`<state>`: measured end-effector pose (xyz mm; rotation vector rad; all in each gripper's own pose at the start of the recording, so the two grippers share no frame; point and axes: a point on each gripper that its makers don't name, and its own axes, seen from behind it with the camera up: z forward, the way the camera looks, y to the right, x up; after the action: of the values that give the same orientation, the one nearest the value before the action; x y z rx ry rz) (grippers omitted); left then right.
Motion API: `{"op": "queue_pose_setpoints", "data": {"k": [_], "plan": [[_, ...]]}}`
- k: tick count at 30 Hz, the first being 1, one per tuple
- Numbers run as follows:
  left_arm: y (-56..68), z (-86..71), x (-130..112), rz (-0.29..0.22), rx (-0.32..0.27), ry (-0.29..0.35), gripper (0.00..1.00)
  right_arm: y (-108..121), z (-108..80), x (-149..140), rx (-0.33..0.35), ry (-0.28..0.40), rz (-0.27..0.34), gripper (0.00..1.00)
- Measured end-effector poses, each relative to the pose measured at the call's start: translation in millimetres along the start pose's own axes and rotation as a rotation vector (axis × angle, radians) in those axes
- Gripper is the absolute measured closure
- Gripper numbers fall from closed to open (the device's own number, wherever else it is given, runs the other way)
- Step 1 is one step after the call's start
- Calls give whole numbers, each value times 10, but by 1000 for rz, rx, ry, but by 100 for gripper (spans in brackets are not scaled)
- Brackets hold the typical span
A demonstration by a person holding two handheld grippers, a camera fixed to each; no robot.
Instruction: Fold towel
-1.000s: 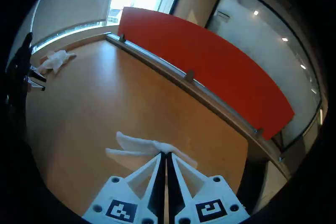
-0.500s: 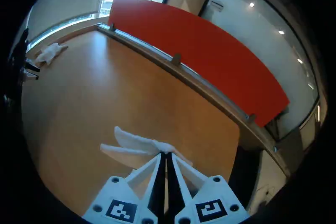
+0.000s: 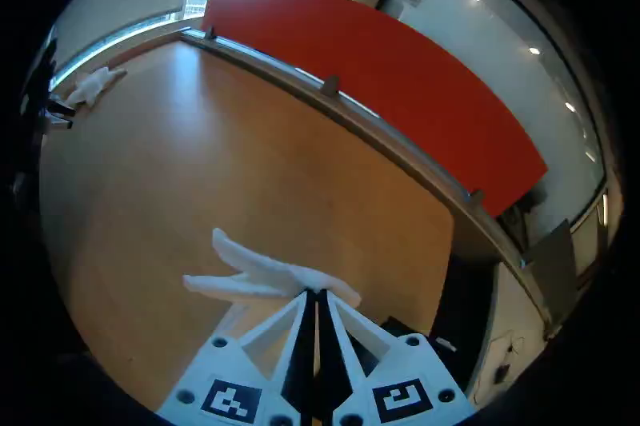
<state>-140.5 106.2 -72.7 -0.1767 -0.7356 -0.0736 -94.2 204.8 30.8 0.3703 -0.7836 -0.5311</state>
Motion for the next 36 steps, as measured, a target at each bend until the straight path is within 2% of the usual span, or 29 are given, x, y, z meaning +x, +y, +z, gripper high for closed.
{"op": "queue_pose_setpoints", "data": {"k": [11, 18, 23, 36], "plan": [[33, -5, -28, 12, -9, -4, 7, -53, -115, -637, -16, -88, 54, 98], [34, -15, -27, 16, -9, -2, 7, -147, -112, -976, -24, -138, 95, 98], [19, -25, -31, 18, -6, -1, 7, -195, -78, -1152, -23, -161, 131, 98], [1, -45, -70, 22, 2, -5, 7, -228, -14, -1496, -39, -224, 160, 98]]}}
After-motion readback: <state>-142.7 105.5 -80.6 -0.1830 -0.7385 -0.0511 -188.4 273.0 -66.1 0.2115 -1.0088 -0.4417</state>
